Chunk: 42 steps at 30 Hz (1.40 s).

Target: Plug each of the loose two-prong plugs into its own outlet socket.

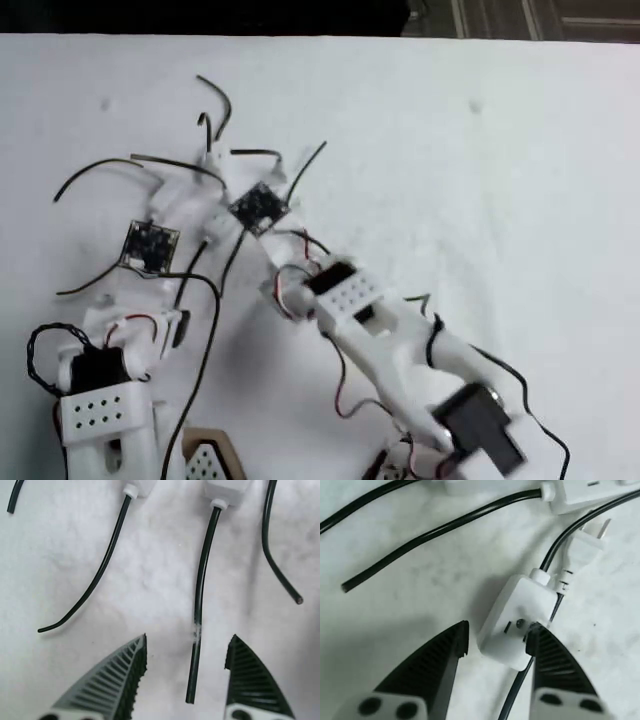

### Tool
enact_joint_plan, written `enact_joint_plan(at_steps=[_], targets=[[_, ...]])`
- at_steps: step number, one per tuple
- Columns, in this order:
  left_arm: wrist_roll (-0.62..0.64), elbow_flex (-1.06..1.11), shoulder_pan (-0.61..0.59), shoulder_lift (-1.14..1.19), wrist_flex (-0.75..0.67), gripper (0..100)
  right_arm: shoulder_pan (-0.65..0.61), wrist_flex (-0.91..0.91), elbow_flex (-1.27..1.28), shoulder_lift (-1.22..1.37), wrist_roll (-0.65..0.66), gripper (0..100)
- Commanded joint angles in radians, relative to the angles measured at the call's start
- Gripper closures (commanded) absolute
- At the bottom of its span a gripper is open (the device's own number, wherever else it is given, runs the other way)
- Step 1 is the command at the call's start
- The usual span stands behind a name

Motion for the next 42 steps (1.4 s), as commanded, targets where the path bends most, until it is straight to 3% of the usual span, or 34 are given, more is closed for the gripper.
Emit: enact_joint_plan(at_steps=[1,5,8,13,28,38,42], targets=[[-0.009,-0.003,-0.012,-0.016,-0.021,74,0.047,-0.015,-0.078,0.082,-0.009,82.1],[-0.009,-0.003,-0.012,-0.016,-0.021,74,0.050,-0.013,-0.078,0.114,-0.003,85.1],[-0.009,-0.003,-0.012,-0.016,-0.021,74,0.050,-0.021,-0.083,0.113,-0.002,98.2],[-0.009,-0.003,-0.012,-0.016,-0.021,74,0.056,-0.010,-0.077,0.061,0.000,98.2],[-0.009,-0.003,-0.012,-0.016,-0.021,74,0.058,0.507,-0.080,-0.731,0.000,98.2],[-0.002,-0.003,-0.013,-0.016,-0.021,74,-0.133,0.740,-0.080,-0.786,-0.002,98.2],[-0.002,-0.003,-0.013,-0.016,-0.021,74,-0.271,0.837,-0.080,-0.797,-0.006,98.1]])
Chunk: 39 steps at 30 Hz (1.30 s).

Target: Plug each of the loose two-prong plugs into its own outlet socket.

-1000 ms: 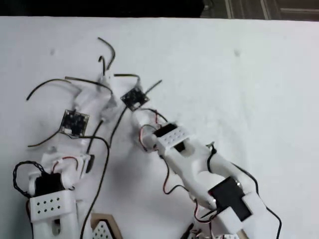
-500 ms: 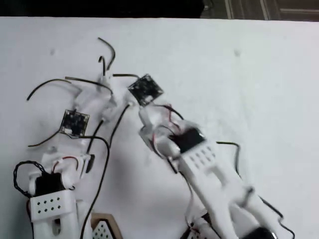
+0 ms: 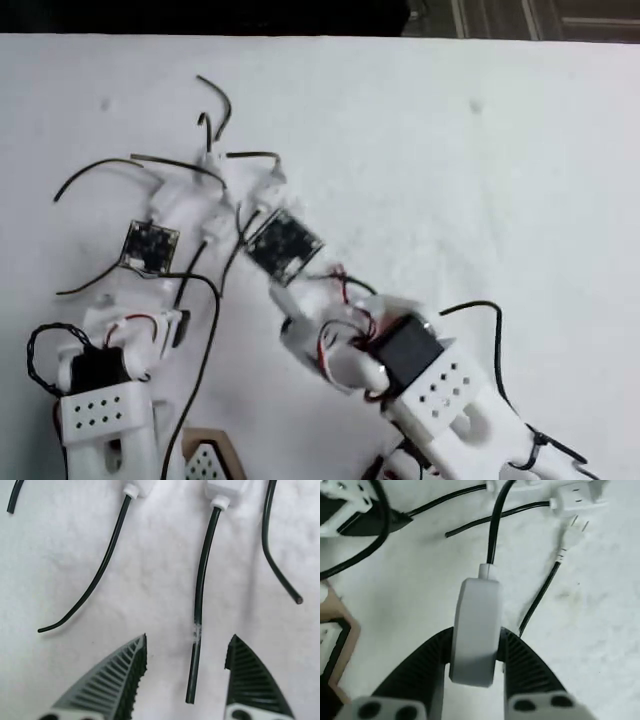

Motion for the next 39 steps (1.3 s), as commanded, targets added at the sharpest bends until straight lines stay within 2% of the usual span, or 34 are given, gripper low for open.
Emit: enact_joint_plan(at_steps=[1,7,11,15,27,34,39], targets=[[-0.002,-0.003,-0.013,-0.016,-0.021,74,-0.128,0.077,-0.031,-0.028,-0.008,98.1],[0.002,-0.011,-0.045,-0.016,-0.021,74,-0.173,0.085,-0.023,-0.018,-0.008,98.1],[0.078,-0.043,-0.114,-0.027,-0.023,74,-0.162,0.042,-0.015,0.039,-0.008,98.1],[0.114,-0.044,-0.151,-0.096,-0.005,74,-0.116,-0.134,0.049,0.193,-0.002,98.1],[0.153,-0.040,-0.209,-0.568,0.269,74,0.035,-0.593,0.069,0.651,0.002,97.8],[0.161,-0.015,-0.206,-0.539,0.239,74,0.160,-0.651,0.048,0.762,-0.008,76.1],[0.158,-0.017,-0.203,-0.539,0.239,74,0.234,-0.648,0.006,0.759,-0.009,75.1]])
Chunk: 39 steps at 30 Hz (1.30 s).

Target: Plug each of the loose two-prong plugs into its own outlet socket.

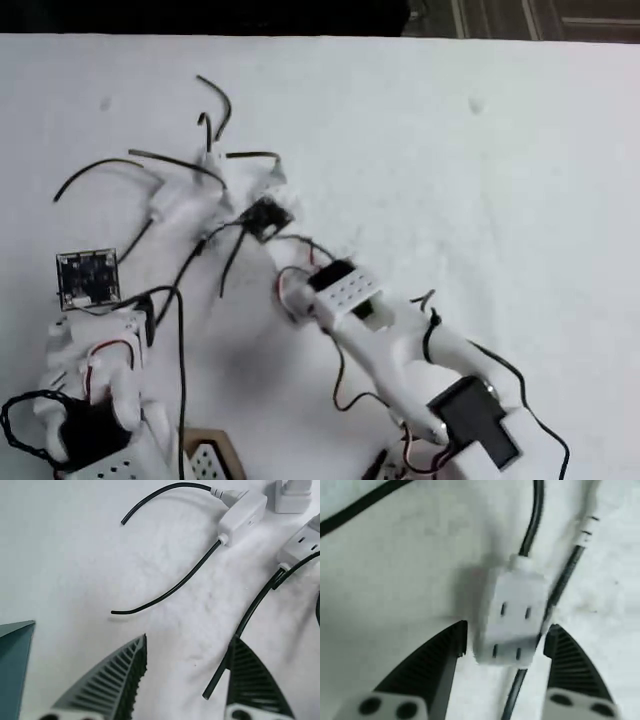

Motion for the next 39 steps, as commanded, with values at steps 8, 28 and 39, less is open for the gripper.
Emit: enact_joint_plan(at_steps=[8,28,39], targets=[[-0.074,-0.014,0.110,-0.007,-0.048,74,0.048,0.102,-0.058,-0.179,-0.009,75.1],[-0.368,-0.058,0.371,0.041,-0.048,74,0.539,0.189,-0.055,-0.344,-0.009,75.1],[-0.107,-0.499,0.579,0.766,0.000,74,0.674,0.054,-0.157,-0.059,-0.008,75.1]])
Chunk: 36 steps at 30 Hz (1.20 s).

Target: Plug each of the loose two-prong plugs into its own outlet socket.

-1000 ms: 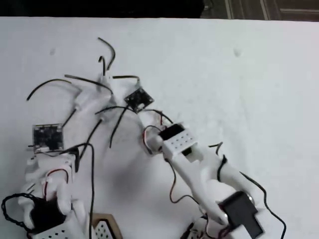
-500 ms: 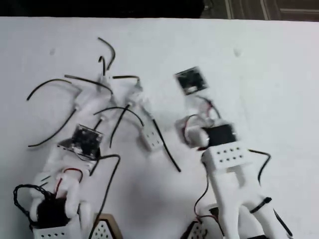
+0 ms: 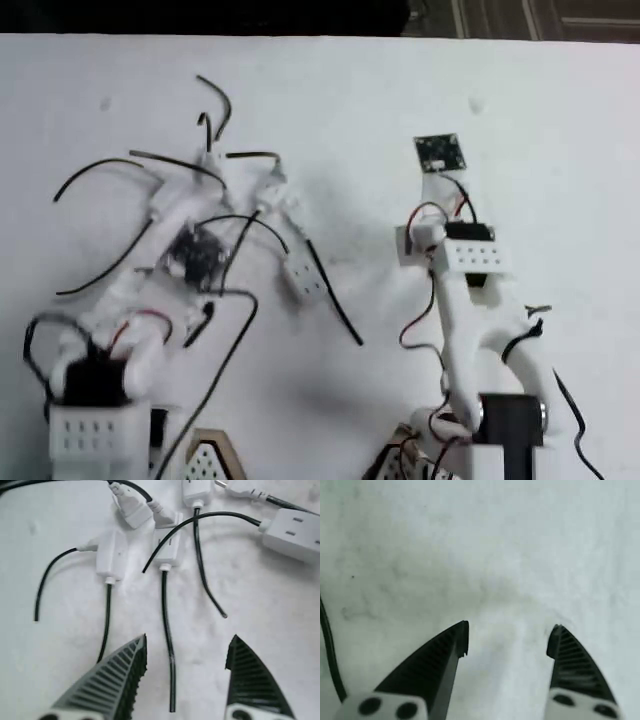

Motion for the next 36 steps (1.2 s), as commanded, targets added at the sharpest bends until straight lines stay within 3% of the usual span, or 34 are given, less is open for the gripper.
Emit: enact_joint_plan(at_steps=[1,12,15,24,36], targets=[[0.252,-0.226,0.143,0.320,0.023,74,0.050,-0.008,-0.083,0.030,-0.008,75.1],[0.993,-0.568,0.450,0.891,0.015,74,0.062,0.062,-0.126,0.041,-0.008,75.1],[1.125,-0.664,0.483,1.066,0.021,74,0.062,0.062,-0.126,0.041,-0.008,75.1],[1.192,-0.841,0.479,1.445,0.023,74,0.064,0.062,-0.123,0.041,-0.008,75.1],[1.235,-1.005,0.483,1.658,0.023,74,0.064,0.064,-0.121,0.041,-0.008,75.1]])
